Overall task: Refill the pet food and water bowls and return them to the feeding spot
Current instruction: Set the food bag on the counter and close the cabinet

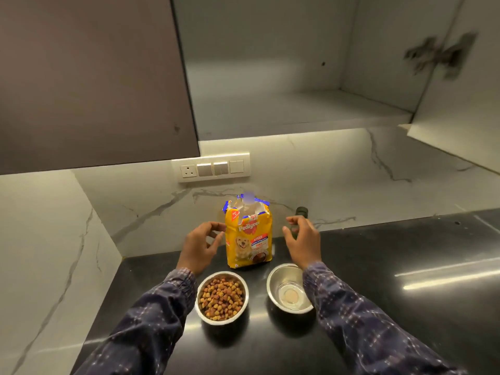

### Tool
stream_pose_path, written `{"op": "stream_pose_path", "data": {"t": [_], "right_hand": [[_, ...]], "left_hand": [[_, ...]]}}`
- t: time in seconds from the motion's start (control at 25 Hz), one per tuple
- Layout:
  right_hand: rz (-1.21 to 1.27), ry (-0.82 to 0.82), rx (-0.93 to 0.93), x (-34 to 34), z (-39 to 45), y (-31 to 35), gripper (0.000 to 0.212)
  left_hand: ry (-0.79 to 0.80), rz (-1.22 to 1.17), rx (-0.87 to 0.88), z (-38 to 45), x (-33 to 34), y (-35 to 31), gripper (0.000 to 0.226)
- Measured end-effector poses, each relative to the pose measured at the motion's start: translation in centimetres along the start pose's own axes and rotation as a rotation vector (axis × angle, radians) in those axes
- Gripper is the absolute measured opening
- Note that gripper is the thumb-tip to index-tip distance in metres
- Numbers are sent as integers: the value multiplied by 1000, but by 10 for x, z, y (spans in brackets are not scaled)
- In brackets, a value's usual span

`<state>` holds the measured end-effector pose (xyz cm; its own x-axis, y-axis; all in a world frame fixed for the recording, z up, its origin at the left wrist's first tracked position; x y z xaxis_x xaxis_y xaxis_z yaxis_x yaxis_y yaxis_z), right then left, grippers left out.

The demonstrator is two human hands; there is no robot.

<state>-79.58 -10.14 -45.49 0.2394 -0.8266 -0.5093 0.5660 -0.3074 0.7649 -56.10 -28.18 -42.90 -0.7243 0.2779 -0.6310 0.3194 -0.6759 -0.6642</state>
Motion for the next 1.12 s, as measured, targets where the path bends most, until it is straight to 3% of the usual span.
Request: {"op": "stream_pose_path", "data": {"t": [0.32,0.6,0.84,0.96,1.12], "right_hand": [[42,-212,-68,-179,-134,85,19],[117,-342,78,-329,-240,98,23],[686,-844,412,-469,-282,77,30],[803,-886,311,-528,-273,94,31],[409,-669,-16,-569,-236,145,44]], "left_hand": [[-125,-44,357,-87,-125,-170,22],[-165,-86,580,-131,-180,-347,32],[-154,-118,771,-148,-198,-503,45],[-145,-149,843,-157,-189,-583,48],[-100,-109,933,-169,-150,-670,60]]}}
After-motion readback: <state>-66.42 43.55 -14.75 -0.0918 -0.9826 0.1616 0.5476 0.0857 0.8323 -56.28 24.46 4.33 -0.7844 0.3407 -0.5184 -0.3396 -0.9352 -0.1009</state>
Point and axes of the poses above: each hand's wrist, its own z-axis towards the middle knuckle, its own x-axis out of the palm, y = z × x, the point moved 7 cm from there along z, towards the middle knuckle, and after that the axes turned 3 degrees about -y, right-handed, at the moved point
